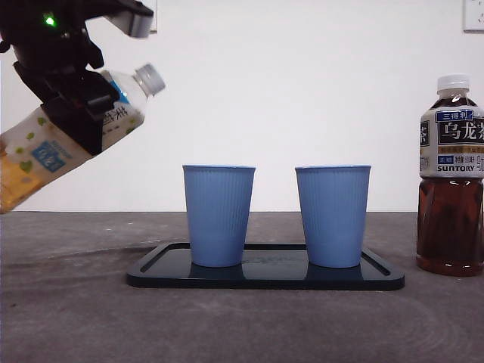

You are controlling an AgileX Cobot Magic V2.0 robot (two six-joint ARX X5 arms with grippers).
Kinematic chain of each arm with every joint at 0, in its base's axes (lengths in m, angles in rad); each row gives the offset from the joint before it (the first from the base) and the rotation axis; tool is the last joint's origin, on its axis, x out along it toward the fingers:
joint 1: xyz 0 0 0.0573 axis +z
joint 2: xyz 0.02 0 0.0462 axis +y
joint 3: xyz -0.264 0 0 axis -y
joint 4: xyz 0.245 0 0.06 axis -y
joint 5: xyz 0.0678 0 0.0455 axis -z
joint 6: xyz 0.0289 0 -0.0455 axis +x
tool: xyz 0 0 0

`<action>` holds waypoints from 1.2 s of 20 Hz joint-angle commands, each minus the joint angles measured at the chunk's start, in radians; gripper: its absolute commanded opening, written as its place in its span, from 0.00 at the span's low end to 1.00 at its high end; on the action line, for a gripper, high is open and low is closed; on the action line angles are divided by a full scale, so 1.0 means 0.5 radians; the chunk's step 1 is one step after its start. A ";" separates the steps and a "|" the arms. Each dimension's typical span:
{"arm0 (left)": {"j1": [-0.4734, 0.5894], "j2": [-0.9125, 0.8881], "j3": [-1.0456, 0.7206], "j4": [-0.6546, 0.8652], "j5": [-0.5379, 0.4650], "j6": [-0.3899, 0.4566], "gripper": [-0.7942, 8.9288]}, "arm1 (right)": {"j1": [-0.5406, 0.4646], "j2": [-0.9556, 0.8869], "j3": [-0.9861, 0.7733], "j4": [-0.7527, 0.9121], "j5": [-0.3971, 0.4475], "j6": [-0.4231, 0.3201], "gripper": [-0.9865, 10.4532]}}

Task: Pour the drink into the cup

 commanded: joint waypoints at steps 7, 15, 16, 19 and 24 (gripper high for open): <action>-0.120 0.257 0.373 -0.154 -0.230 0.159 0.24 | 0.013 0.003 0.024 0.022 0.001 -0.015 0.49; -0.220 0.474 0.529 -0.281 -0.510 0.320 0.24 | 0.013 0.003 0.024 0.022 0.001 -0.016 0.49; -0.237 0.493 0.530 -0.277 -0.551 0.357 0.24 | 0.013 0.003 0.024 0.022 0.001 -0.016 0.49; -0.276 0.532 0.530 -0.282 -0.600 0.425 0.24 | 0.013 0.003 0.024 0.022 0.001 -0.016 0.49; -0.327 0.567 0.530 -0.279 -0.755 0.531 0.23 | 0.013 0.003 0.024 0.022 0.000 -0.016 0.49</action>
